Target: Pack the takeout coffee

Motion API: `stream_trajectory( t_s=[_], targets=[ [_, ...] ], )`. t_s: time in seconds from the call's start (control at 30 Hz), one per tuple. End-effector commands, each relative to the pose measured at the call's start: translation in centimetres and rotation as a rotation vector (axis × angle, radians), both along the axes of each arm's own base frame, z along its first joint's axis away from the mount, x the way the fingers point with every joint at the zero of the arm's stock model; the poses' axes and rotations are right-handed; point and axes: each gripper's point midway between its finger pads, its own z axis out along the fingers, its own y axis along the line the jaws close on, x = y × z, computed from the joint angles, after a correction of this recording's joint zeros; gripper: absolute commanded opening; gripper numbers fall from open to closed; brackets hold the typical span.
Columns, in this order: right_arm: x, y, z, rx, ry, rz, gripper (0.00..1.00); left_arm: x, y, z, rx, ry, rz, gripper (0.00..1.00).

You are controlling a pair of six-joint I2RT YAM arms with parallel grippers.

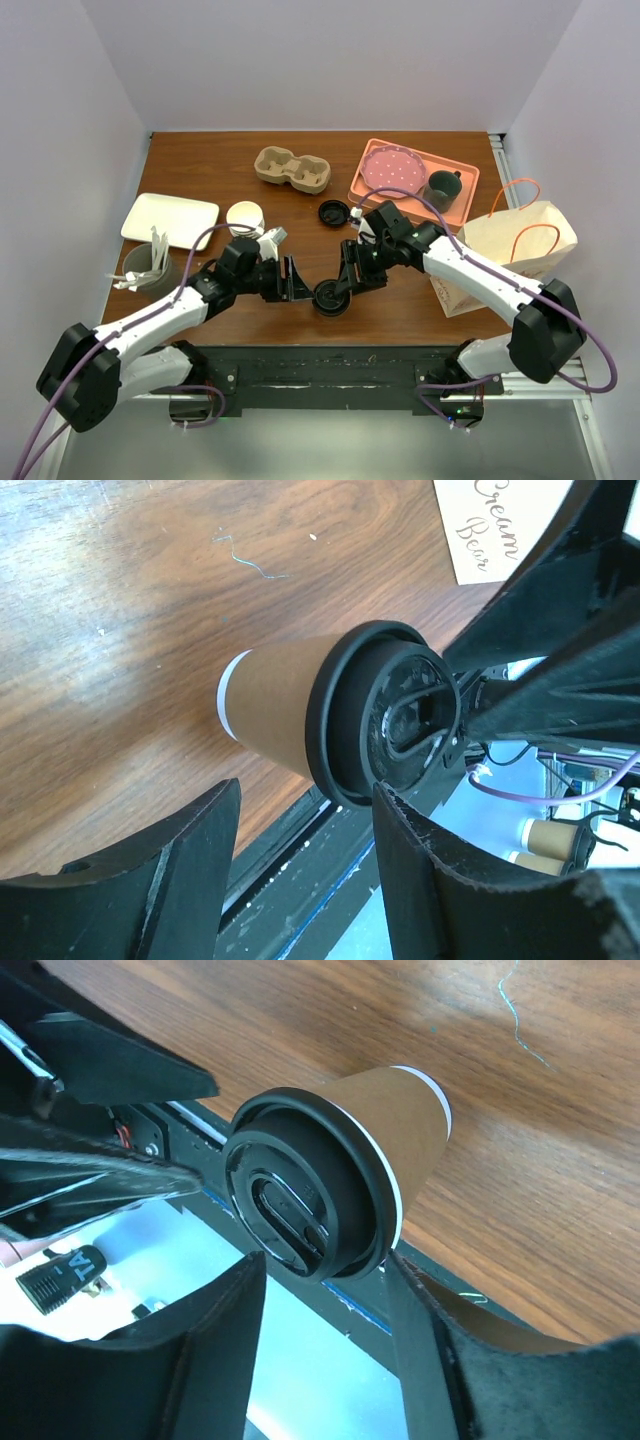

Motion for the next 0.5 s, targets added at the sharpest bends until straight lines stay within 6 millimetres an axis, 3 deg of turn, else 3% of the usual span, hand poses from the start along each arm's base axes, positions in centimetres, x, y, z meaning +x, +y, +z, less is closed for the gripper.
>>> stream_trajectory(
  t_s=[0.0,0.17,0.33,0.47],
  targets=[
    [0.3,-0.3,1.3,-0.001,-0.041,-0.001,0.57,0.4,-0.7,0.2,-0.029,-0.023,-0.030,0.59],
    [0.1,-0.5,0.1,-0.008,-0.031,0.001,0.57,0.7,-1.0,-0.2,-0.030,-0.025,-0.038,0.57],
    [0.2,-0.4,-1.5,0.008,-0.049,0.007,0.50,0.6,-0.8,-1.3,-0.001,-0.004,-0.034,0.54],
    [0.0,-1.3,-3.8,-0.050,-0.037,0.002,0.45,0.4,-0.1,-2.3,0.045,0.023,-0.013,0.52]
  ],
)
